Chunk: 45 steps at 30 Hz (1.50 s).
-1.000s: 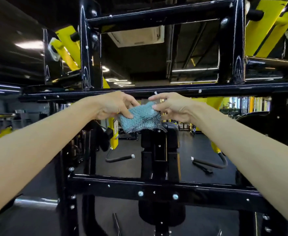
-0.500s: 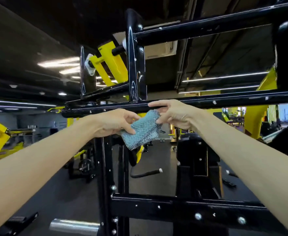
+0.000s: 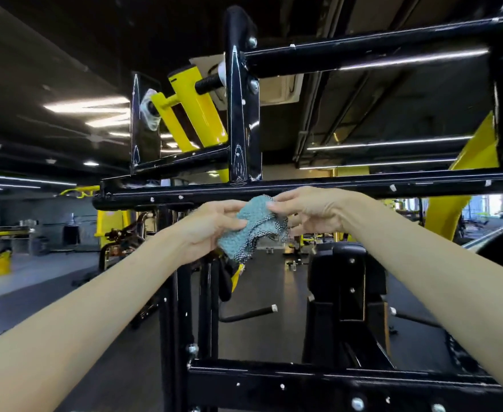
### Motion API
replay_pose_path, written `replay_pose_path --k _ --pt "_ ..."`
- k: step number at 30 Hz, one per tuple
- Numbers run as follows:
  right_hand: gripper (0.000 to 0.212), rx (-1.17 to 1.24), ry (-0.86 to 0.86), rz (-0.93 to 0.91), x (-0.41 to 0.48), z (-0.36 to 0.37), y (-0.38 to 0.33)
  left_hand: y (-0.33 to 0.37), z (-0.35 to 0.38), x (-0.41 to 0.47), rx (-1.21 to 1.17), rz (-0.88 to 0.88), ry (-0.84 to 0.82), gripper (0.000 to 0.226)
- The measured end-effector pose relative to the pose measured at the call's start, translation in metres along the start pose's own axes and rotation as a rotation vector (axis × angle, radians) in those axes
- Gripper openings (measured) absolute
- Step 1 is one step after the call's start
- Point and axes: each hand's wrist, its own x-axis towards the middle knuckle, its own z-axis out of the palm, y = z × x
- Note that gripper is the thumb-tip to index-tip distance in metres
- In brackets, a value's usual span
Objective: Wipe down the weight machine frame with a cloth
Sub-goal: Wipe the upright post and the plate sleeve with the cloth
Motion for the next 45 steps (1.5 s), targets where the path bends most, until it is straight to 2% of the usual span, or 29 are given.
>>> replay_pose_path --k 3,6,9,10,13,18,24,31,36,39,40,42,44,45 --pt "0.038 -0.097 -0.04 0.029 0.009 0.0 0.0 0.006 -0.003 0.006 0.029 -0.023 0.039 0.035" --pt "0.05 -0.127 0.022 0.011 0.025 -0.003 -0.003 0.014 -0.007 0.009 0.16 -0.091 0.024 0.032" --pt "0.024 -0.144 0.034 -0.066 0.029 -0.002 -0.007 0.02 -0.01 0.009 0.206 -0.107 0.019 0.031" --pt "0.024 -0.136 0.037 -0.102 0.028 -0.002 -0.008 0.02 -0.01 0.009 0.195 -0.109 0.01 0.033" --pt "0.034 -0.09 0.043 -0.195 0.029 -0.002 -0.005 0.02 -0.011 0.007 0.192 -0.121 -0.028 0.037" --pt "0.038 -0.039 0.031 -0.27 0.033 -0.005 -0.002 0.017 -0.009 0.012 0.165 -0.117 -0.045 0.041" --pt "0.042 -0.004 -0.079 -0.319 0.024 -0.012 -0.019 0.014 -0.001 0.031 0.078 -0.059 -0.092 0.041" --pt "0.041 0.003 -0.078 -0.384 0.016 -0.02 -0.041 0.032 -0.014 0.047 -0.02 0.109 -0.062 0.044" --pt "0.048 -0.015 0.0 -0.325 0.019 -0.017 -0.046 0.044 -0.031 0.053 -0.039 0.158 -0.034 0.054" --pt "0.018 -0.146 0.083 -0.158 0.02 -0.008 -0.046 0.047 -0.041 0.055 -0.012 0.152 -0.048 0.032" --pt "0.016 -0.203 0.091 -0.079 0.019 -0.005 -0.046 0.048 -0.043 0.055 0.005 0.158 -0.049 0.023" --pt "0.038 -0.289 0.095 0.02 0.019 -0.003 -0.044 0.052 -0.044 0.057 0.03 0.181 -0.04 0.011" --pt "0.058 -0.284 0.093 0.008 0.023 -0.002 -0.042 0.055 -0.043 0.059 0.037 0.202 -0.024 0.006" --pt "0.061 -0.27 0.087 -0.018 0.024 -0.001 -0.042 0.055 -0.042 0.061 0.046 0.21 -0.017 0.006"
